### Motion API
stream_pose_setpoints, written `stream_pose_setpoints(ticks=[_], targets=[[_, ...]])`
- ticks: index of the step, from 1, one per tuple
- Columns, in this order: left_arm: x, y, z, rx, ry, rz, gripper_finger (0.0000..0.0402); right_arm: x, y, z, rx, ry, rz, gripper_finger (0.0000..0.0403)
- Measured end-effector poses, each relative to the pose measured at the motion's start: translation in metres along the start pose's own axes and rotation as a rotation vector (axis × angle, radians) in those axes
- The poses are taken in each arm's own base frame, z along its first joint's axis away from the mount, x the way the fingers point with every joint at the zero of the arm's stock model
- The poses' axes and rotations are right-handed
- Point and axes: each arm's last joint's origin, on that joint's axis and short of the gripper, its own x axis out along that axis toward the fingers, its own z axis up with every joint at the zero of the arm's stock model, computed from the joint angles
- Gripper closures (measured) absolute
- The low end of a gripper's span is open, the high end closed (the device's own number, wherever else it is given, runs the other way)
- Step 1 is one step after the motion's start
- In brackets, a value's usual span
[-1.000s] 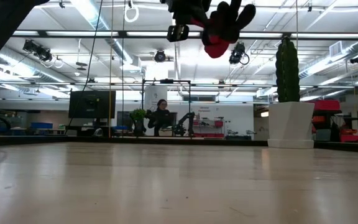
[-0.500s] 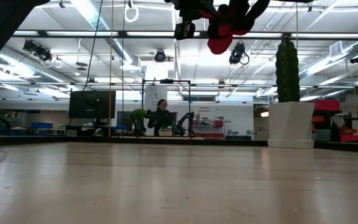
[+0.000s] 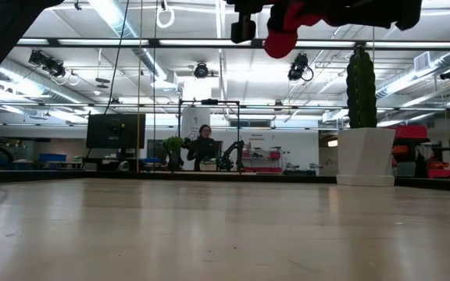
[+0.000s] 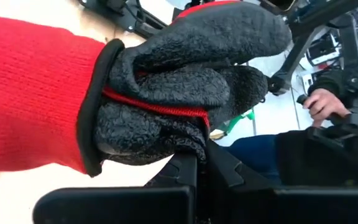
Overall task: Pick & Place Garden tools in Gardening bag
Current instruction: Put the red gloves into the gardening tool bag
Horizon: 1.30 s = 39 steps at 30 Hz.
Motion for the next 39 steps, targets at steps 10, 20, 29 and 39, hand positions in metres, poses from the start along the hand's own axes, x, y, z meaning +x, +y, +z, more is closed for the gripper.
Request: stream_pose_setpoints(ticks=[10, 20, 29, 39], targets=[[0.000, -0.003, 0.002, -0.005, -0.001, -0.064, 0.0391, 0.001, 0.005, -0.005, -0.109, 0.049, 0.039, 0.0041], [-0.001, -0.008, 0.009, 0.014, -0.040, -0.153, 0.0391, 0.000, 0.006, -0.006, -0.125, 0.062, 0.054, 0.0041], [-0.001, -0.008, 0.010, 0.015, -0.042, -0.161, 0.0391, 0.000, -0.007, 0.007, -0.022, -0.056, -0.070, 0.0041], [-0.001, -0.009, 0.010, 0.011, -0.040, -0.169, 0.0391, 0.000, -0.012, 0.016, 0.021, -0.208, -0.066, 0.0041]])
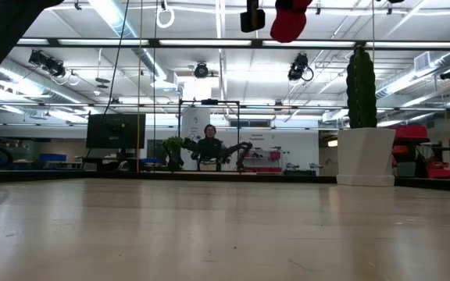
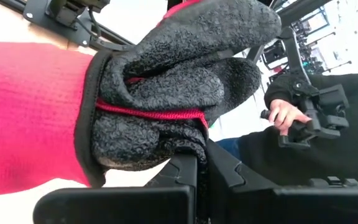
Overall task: Pick & Place Garden tools in Gardening bag
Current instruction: Put the red gloves into the gardening tool bag
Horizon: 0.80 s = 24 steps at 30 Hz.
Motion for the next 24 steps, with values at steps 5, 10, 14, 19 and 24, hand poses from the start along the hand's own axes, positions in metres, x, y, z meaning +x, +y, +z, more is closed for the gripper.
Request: stream_pose_setpoints(ticks=[5, 10, 14, 19, 24], targets=[[0.000, -0.001, 0.000, -0.012, 0.004, -0.016, 0.0390, 0.006, 0.004, 0.002, 0.028, -0.043, 0.040, 0.0041], [0.000, -0.002, 0.001, -0.011, 0.001, -0.026, 0.0391, 0.013, 0.004, 0.007, 0.055, -0.089, 0.003, 0.0041], [0.000, -0.003, 0.002, -0.026, 0.000, -0.043, 0.0390, 0.015, 0.003, 0.010, 0.080, -0.109, -0.020, 0.0041], [0.002, -0.004, 0.001, -0.021, 0.006, -0.057, 0.0391, 0.015, 0.003, 0.010, 0.084, -0.108, -0.020, 0.0041], [0.002, -0.005, 0.002, -0.018, 0.002, -0.075, 0.0390, 0.015, 0.003, 0.009, 0.084, -0.108, -0.019, 0.0045]])
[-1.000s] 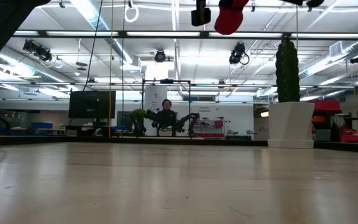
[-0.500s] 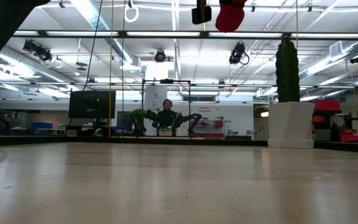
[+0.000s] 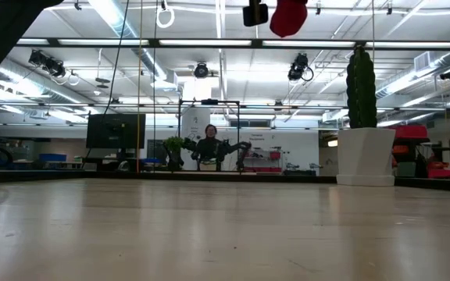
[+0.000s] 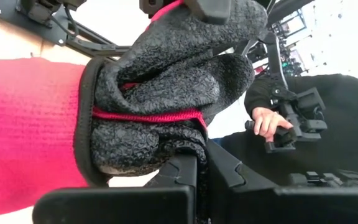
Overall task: Pick & Place Garden tools in Gardening bag
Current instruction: Put the red gloves into the gardening tool bag
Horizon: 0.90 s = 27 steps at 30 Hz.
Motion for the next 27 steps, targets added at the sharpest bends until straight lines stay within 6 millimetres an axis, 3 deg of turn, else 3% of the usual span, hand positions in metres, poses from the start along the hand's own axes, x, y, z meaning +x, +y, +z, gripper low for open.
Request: stream_pose_setpoints(ticks=[27], targets=[[0.0000, -0.0006, 0.0005, -0.008, 0.001, -0.012, 0.0391, -0.0001, 0.0000, 0.0020, 0.004, -0.048, 0.026, 0.0203]])
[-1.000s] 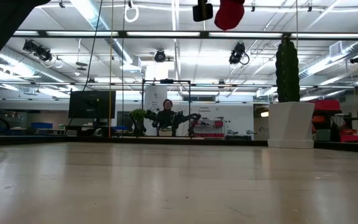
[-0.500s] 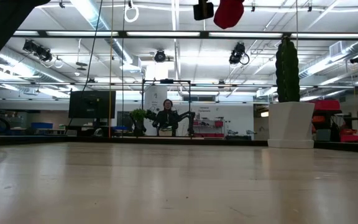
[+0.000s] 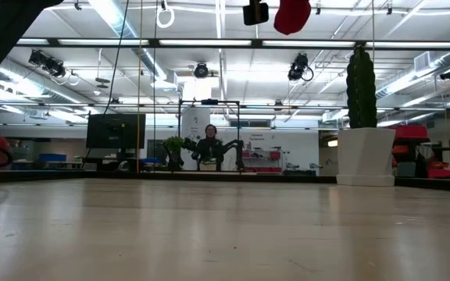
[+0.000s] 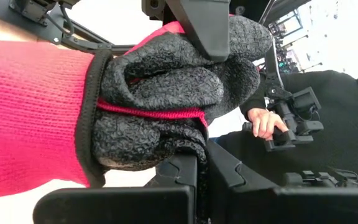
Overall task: Pick & Place Garden tools in Gardening bag
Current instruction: Put the red gloves into the gardening tool bag
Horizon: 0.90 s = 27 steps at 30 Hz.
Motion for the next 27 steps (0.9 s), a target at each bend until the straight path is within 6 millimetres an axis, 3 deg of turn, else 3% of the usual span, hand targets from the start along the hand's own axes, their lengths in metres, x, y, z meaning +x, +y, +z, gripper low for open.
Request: stream_pose_setpoints(ticks=[27], targets=[[0.0000, -0.0004, 0.0002, -0.022, 0.002, -0.008, 0.0379, 0.0000, 0.0000, -0.0001, -0.005, 0.002, -0.001, 0.0332]])
